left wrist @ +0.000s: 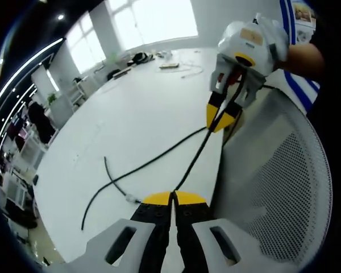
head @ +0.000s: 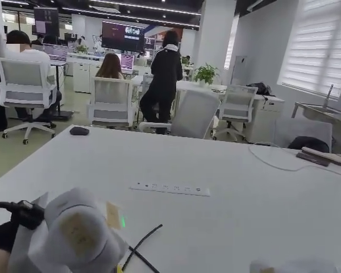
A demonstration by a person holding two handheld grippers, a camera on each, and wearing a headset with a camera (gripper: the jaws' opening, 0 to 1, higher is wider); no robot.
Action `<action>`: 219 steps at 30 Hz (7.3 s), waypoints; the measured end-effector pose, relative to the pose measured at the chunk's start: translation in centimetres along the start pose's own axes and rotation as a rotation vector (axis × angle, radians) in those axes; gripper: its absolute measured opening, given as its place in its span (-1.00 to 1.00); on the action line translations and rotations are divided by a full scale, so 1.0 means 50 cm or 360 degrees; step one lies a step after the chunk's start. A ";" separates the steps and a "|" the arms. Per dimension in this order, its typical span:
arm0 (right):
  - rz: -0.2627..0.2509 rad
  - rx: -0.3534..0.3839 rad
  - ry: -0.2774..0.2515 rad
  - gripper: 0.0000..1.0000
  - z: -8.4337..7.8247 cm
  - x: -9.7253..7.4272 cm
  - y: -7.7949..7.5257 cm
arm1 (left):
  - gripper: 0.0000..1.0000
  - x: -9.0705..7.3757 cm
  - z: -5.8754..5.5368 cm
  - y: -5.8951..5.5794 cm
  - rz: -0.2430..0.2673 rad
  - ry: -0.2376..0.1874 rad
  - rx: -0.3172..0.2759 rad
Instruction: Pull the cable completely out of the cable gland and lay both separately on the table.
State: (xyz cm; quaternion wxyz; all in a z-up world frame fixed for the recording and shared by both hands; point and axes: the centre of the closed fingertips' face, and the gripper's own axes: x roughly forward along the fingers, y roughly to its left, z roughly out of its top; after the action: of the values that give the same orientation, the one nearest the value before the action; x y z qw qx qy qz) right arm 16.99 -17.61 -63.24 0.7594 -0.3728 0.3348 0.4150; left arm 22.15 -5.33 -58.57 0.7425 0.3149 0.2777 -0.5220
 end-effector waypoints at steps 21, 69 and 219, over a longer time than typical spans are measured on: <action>0.0129 0.0021 0.0331 -0.94 -0.186 0.080 -0.024 | -0.90 -0.024 -0.019 0.023 0.0082 -0.0016 -0.0022; 0.0123 0.0938 0.0034 -0.54 0.068 0.434 -0.196 | -0.54 -0.105 -0.149 -0.023 0.0118 0.0031 -0.0432; 0.0382 -0.0085 -0.0142 -0.95 0.027 0.134 -0.009 | -0.69 0.005 -0.045 -0.003 -0.0125 0.0017 0.0260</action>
State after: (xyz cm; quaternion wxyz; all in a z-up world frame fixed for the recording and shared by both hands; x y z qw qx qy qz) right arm 20.53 -14.10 -67.91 0.7083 -0.3313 0.3319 0.5277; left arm 21.90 -3.81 -60.27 0.6917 0.3660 0.2502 -0.5701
